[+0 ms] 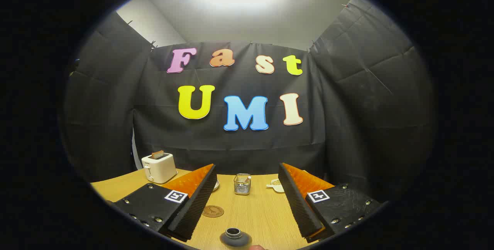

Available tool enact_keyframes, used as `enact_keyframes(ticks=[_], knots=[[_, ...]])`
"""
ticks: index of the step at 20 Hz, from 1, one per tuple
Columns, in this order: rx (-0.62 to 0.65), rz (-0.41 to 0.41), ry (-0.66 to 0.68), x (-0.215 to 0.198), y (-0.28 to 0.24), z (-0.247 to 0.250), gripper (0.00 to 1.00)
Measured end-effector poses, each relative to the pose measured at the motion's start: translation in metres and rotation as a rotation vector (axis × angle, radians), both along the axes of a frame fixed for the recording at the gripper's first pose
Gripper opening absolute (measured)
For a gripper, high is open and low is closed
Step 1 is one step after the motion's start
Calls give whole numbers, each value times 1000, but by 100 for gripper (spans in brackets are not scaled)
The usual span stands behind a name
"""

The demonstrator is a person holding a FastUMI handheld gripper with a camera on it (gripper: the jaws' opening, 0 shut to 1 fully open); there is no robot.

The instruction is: Take the bottle from table, then pour the juice into the cup, finally place the bottle on the coaster

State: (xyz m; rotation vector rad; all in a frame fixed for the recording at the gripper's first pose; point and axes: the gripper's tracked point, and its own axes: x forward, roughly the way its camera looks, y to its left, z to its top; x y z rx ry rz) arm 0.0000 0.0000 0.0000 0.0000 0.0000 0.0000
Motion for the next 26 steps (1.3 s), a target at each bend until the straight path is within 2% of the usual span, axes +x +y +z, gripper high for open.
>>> enact_keyframes(ticks=[20, 26], knots=[[14, 21, -18, -15, 3, -1, 97], [51, 38, 8, -16, 9, -30, 97]])
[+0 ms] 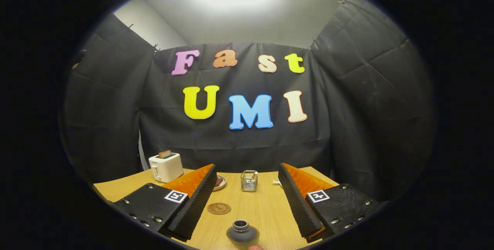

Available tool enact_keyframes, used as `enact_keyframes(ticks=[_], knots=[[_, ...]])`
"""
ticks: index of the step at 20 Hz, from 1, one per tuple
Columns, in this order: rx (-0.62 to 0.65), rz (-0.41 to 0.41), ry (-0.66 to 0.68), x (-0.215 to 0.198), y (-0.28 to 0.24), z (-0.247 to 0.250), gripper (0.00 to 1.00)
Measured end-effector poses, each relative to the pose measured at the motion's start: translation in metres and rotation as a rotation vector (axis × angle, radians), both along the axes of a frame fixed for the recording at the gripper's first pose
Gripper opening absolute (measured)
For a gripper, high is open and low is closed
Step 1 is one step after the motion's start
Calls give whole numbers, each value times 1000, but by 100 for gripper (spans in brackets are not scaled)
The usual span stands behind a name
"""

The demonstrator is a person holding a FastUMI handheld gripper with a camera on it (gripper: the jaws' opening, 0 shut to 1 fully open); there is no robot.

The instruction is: Take the bottle from table, then pour the juice into the cup, finally place the bottle on the coaster

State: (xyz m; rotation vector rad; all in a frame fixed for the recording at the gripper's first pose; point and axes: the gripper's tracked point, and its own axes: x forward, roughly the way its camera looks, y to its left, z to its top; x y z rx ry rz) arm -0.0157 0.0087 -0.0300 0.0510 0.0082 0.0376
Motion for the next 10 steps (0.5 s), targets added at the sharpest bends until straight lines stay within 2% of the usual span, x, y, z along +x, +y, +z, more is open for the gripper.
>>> enact_keyframes(ticks=[10], knots=[[17, 50, 114, -7, 11, -69, 97]])
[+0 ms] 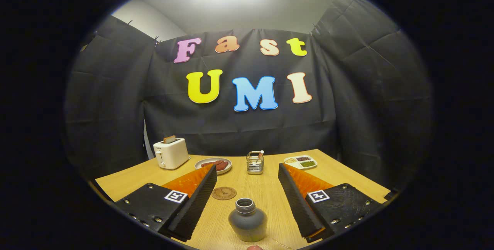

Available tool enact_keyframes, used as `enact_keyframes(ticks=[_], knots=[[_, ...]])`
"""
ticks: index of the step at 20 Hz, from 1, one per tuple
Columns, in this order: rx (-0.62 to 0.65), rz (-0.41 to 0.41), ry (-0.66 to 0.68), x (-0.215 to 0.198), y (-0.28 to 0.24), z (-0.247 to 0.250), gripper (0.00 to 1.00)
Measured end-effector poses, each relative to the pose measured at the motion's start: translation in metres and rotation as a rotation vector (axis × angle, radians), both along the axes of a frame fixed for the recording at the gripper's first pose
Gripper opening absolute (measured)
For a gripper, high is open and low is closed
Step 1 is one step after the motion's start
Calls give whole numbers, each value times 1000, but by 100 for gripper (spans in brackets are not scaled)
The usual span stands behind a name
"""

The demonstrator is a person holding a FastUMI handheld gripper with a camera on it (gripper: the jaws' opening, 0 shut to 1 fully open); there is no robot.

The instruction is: Take the bottle from table, then pour the juice into the cup, finally place the bottle on the coaster

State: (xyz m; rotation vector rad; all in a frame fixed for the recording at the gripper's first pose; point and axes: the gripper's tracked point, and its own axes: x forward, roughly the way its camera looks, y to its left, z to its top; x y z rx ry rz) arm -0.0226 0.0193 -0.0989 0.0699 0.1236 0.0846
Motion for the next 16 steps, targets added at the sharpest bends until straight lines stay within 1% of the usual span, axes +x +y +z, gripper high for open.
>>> enact_keyframes(ticks=[6, 13, 16], knots=[[-23, 26, 110, -7, 3, -49, 97], [-34, 66, 209, -14, 12, -92, 98], [-40, 66, 245, -16, 12, -106, 98]])
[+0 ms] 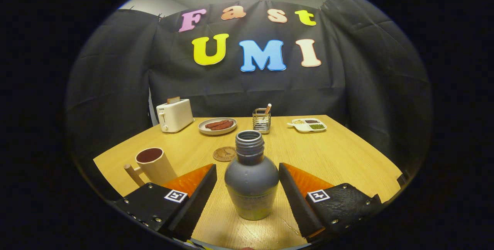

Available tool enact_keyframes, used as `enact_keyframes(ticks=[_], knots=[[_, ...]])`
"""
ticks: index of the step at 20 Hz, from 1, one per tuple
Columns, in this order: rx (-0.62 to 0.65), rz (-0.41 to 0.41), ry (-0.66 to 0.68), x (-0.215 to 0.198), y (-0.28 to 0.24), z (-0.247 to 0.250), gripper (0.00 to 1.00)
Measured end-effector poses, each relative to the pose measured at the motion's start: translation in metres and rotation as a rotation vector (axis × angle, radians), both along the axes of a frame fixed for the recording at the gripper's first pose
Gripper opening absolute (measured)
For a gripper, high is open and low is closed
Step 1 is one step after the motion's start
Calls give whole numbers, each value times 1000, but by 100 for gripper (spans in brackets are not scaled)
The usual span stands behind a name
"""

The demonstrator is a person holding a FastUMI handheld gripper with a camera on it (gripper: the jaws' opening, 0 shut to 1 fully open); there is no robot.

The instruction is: Take the bottle from table, then pour the juice into the cup, finally place the bottle on the coaster

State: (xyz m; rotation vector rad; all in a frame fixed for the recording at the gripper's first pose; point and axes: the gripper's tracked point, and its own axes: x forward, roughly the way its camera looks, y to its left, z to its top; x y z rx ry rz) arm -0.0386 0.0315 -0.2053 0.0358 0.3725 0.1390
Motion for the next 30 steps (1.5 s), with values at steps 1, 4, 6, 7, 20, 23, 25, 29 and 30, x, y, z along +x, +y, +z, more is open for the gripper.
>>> enact_keyframes(ticks=[1, 4, 6, 7, 20, 23, 25, 29, 30], knots=[[-4, -2, 11, -1, 0, -5, 98], [-12, -19, 43, -1, -3, -20, 98], [-15, -26, 70, -1, -4, -29, 98], [-18, -29, 78, -2, -5, -32, 98], [-17, -20, 163, -6, 2, -59, 81], [-30, -11, 188, -5, 4, -59, 78], [-45, -4, 203, -2, 7, -58, 77], [-108, 10, 202, 6, 10, -46, 74], [-139, 19, 202, 8, 12, -43, 74]])
